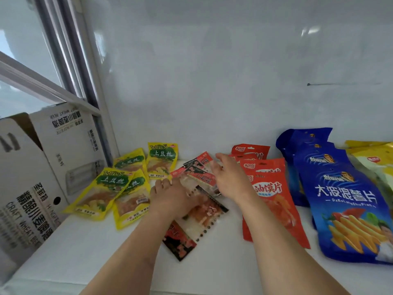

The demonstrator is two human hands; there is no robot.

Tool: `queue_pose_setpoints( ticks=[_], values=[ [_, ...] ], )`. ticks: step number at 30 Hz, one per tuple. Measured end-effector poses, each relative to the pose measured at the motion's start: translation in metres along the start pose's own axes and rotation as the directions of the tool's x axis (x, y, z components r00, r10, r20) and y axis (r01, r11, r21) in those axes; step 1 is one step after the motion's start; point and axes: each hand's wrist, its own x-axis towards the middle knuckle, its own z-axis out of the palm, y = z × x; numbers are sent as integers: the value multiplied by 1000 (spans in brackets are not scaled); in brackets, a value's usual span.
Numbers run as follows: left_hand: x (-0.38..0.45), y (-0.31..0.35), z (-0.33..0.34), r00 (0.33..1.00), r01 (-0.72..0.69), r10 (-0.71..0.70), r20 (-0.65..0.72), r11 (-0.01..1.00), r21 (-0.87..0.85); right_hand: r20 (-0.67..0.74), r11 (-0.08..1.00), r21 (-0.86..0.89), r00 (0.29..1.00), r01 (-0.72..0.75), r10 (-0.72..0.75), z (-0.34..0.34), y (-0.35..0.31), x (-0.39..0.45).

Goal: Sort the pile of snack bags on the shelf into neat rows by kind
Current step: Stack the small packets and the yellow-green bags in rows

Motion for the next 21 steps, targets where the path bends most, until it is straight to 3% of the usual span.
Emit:
queue_pose_setpoints(
  ticks=[4, 10, 16, 21],
  values=[
    [8, -11, -2, 996, -77, 78, -35, 997, 23, 48, 990, -17, 988, -143, 144, 27, -1, 20],
    [17, -24, -12, 986, -157, 149, -73, 980, -121, 15, 963, -47, 964, -264, 265, 48, -4, 30],
    [25, -47, -34, 992, -129, 122, -46, 955, -266, -35, 948, -49, 949, -315, 313, 44, -7, 44],
    [26, -79, -46, 999, -45, 39, -29, 976, -212, -21, 943, -121, 951, -309, 308, 54, 2, 57]
  ],
)
